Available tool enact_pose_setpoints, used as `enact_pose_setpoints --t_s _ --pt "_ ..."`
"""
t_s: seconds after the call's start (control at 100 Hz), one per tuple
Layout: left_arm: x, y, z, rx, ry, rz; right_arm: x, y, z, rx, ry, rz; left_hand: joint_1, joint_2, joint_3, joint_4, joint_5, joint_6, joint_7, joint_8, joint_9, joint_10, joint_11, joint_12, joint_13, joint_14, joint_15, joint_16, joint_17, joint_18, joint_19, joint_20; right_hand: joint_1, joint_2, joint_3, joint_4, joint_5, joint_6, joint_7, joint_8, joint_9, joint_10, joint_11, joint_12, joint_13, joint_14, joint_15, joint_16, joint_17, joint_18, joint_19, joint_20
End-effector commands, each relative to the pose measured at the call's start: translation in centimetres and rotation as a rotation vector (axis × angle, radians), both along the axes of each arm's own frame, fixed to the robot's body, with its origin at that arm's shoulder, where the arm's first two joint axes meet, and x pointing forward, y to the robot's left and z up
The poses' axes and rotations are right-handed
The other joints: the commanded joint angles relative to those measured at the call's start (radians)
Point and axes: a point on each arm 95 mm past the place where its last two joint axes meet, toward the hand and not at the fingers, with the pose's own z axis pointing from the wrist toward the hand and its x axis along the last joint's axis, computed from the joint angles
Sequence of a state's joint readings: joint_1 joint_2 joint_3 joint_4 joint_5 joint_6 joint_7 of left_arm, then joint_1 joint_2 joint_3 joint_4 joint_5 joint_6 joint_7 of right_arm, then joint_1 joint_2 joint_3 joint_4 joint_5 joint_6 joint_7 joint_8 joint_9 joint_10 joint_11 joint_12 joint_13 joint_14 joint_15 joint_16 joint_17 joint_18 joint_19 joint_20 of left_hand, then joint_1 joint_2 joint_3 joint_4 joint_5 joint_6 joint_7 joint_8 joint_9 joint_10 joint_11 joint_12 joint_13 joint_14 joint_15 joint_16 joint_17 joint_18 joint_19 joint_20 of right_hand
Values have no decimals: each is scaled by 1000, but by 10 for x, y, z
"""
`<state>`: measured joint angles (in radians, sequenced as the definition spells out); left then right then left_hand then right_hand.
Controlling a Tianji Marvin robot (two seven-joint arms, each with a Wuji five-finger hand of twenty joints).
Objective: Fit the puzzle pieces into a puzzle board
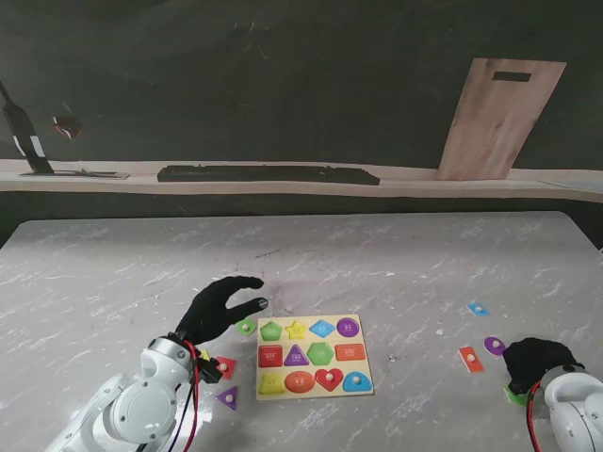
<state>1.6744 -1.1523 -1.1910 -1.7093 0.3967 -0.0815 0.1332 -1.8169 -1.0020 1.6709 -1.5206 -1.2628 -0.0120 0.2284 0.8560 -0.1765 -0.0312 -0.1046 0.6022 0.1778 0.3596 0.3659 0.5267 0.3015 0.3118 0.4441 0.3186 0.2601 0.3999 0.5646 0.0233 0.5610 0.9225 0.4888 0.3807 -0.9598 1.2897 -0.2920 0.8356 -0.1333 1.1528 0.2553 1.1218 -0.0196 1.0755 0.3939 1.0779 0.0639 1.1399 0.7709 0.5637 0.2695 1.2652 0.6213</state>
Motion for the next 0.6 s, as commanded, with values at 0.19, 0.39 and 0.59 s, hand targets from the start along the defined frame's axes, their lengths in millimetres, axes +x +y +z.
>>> enact_pose_setpoints --t_s 0.19,0.39,0.59 --pt "0 0 0 -2 3 2 -8 3 -13 -26 17 18 11 29 -10 31 9 -11 -16 -4 2 -5 -16 -10 7 4 -18 3 -3 -172 -11 -11 -36 94 -93 6 65 -145 79 34 29 32 28 63 23 -6 35 17 2 37 40 27" --pt "0 1 0 -1 4 4 -8 4 -14 -66 -23 22 12 29 -9 31 9 -11 -15 -4 2 -7 -16 -10 8 5 -18 3 -3 -172 -11 -11 -111 179 -163 0 135 -146 61 71 64 35 35 87 46 4 60 23 13 52 63 35" --pt "0 1 0 1 3 3 -8 4 -15 -81 -31 26 12 29 -9 31 9 -11 -14 -3 3 -7 -15 -10 8 5 -18 3 -3 -172 -11 -11 -143 244 -180 23 206 -139 51 103 108 42 44 97 79 17 81 25 30 68 82 40"
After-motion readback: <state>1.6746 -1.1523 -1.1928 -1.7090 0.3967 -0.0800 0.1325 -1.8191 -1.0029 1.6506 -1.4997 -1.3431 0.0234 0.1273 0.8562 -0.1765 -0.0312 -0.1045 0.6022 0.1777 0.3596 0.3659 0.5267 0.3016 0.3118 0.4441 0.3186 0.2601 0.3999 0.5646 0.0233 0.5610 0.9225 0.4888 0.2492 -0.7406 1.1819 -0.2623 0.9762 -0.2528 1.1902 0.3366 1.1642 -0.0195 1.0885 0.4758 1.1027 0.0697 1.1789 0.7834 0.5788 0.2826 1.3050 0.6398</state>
